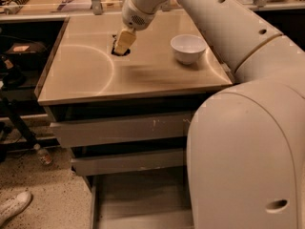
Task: Place rxbar chocolate into bottom drawer
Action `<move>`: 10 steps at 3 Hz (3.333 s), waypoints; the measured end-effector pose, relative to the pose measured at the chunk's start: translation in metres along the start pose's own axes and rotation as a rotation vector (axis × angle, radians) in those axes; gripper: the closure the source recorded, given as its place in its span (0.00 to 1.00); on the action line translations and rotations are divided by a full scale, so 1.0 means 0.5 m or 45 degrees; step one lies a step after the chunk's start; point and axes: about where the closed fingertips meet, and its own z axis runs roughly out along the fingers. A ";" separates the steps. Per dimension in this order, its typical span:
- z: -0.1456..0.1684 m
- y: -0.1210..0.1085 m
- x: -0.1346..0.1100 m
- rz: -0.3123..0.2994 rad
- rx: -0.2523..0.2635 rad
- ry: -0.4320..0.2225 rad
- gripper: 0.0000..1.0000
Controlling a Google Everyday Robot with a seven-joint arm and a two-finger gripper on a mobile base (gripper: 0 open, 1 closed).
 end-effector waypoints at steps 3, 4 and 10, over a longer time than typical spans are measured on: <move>-0.169 0.216 0.022 0.286 0.048 0.103 1.00; -0.195 0.345 0.042 0.442 0.024 0.170 1.00; 0.143 0.620 0.299 0.711 -0.197 0.202 1.00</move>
Offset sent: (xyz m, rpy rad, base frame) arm -0.1655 -0.0556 -0.0109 -0.0981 0.1790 -0.2374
